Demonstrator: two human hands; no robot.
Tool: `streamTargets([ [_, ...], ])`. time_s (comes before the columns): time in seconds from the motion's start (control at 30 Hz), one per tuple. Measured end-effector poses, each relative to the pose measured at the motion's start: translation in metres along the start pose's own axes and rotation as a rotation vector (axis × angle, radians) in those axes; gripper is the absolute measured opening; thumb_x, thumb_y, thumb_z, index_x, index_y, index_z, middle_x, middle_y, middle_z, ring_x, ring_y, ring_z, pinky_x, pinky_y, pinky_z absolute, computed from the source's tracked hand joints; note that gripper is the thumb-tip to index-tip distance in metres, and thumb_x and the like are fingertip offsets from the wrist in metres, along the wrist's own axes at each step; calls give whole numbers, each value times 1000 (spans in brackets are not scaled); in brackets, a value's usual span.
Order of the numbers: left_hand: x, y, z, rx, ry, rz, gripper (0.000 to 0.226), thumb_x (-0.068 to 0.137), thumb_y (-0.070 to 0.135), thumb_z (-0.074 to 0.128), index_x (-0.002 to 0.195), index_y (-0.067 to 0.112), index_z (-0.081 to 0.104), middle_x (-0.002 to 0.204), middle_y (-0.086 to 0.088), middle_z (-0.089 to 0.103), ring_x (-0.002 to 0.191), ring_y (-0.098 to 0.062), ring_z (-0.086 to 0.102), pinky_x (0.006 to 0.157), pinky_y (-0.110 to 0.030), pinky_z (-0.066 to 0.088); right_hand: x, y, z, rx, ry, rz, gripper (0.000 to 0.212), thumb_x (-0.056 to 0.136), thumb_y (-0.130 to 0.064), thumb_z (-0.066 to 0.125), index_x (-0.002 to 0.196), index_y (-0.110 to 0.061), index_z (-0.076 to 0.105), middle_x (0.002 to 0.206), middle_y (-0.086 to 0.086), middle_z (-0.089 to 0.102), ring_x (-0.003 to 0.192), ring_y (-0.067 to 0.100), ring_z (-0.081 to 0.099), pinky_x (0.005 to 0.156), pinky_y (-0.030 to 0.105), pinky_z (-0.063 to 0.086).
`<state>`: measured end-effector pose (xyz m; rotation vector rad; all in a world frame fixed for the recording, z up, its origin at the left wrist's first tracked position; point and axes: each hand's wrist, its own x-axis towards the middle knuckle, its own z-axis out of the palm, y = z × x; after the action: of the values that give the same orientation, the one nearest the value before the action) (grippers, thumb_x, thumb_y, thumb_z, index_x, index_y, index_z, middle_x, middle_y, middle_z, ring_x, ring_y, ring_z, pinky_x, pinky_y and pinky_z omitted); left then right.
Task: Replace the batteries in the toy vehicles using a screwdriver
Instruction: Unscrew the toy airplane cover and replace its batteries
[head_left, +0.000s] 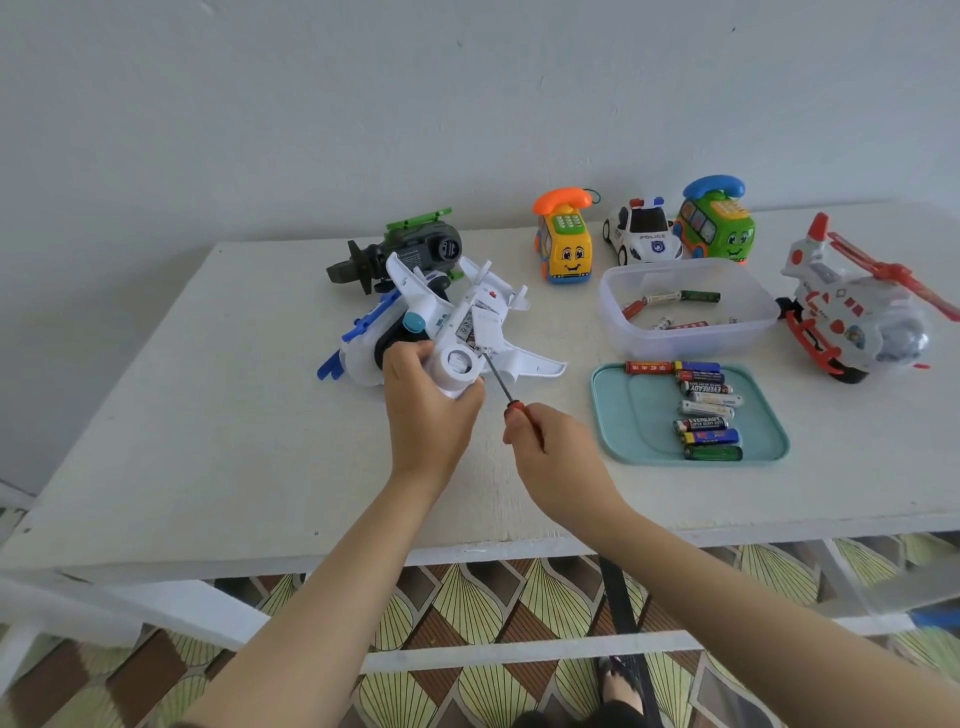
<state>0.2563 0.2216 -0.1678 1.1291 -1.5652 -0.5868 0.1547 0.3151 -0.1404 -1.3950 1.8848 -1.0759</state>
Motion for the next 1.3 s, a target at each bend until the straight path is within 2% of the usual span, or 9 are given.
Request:
streamTargets([
  [0.1, 3, -1, -3, 7, -27, 14, 46, 70, 6, 82, 97, 12, 45, 104, -8, 52, 90, -18, 55, 75, -28, 54, 3, 0, -4, 25, -13, 55, 42, 102, -30, 37, 81, 0, 59, 55, -2, 44, 43, 7, 35, 42, 16, 28],
  [0.2, 6, 0, -7, 41, -46, 56, 45, 71, 7, 82, 99, 9, 47, 105, -6, 51, 92, -15, 53, 72, -15, 49, 1, -1, -9, 201, -59, 200, 38, 102, -32, 39, 75, -11, 57, 54, -2, 45, 36, 4, 33, 41, 21, 30],
  [0.27, 9, 2, -9, 75, -59, 101, 45, 71, 8, 82, 101, 6, 48, 105, -4, 50, 95, -18, 53, 73, -15, 49, -3, -2, -13, 371, -87, 312, 37, 102, -32, 40, 76, -10, 55, 52, -2, 41, 34, 6, 29, 38, 18, 25],
  [0.33, 13, 6, -12, 105, -70, 149, 45, 72, 8, 82, 102, 4, 49, 104, 0, 48, 97, -23, 54, 76, -25, 51, -8, -1, -17, 428, -102, 365, 37, 101, -33, 41, 77, -9, 55, 52, -1, 40, 35, 8, 28, 37, 18, 25],
  [0.5, 24, 17, -16, 173, -100, 225, 41, 72, 8, 81, 99, 1, 51, 101, -10, 53, 93, -25, 54, 76, -37, 51, -12, 8, -29, 405, -103, 397, 37, 101, -33, 41, 77, -8, 55, 52, 0, 40, 35, 9, 27, 37, 19, 24],
  [0.73, 30, 23, -19, 216, -107, 262, 44, 69, 2, 80, 102, -1, 51, 101, -9, 51, 92, -17, 48, 72, -25, 40, -17, 24, -45, 262, -143, 453, 36, 101, -33, 41, 81, -8, 57, 54, 1, 43, 36, 11, 30, 37, 21, 27],
  [0.9, 35, 25, -18, 261, -132, 307, 43, 70, 5, 80, 101, -2, 52, 103, -16, 55, 89, -18, 48, 71, -28, 42, -17, 24, -53, 161, -154, 463, 37, 101, -32, 41, 79, -8, 58, 58, 3, 44, 39, 12, 30, 38, 21, 28],
  [1.0, 36, 27, -18, 328, -149, 353, 43, 70, 8, 81, 100, -2, 52, 101, -17, 55, 87, -14, 44, 66, -27, 38, -15, 21, -59, 149, -155, 465, 36, 100, -31, 42, 78, -7, 58, 58, 4, 44, 39, 12, 30, 39, 21, 28],
  [1.3, 35, 31, -24, 437, -159, 323, 47, 75, 22, 80, 103, 3, 48, 97, -12, 62, 89, -27, 55, 63, -29, 33, -4, 10, -88, 288, -157, 456, 37, 101, -29, 39, 79, -7, 58, 52, 1, 40, 37, 11, 30, 38, 21, 26],
])
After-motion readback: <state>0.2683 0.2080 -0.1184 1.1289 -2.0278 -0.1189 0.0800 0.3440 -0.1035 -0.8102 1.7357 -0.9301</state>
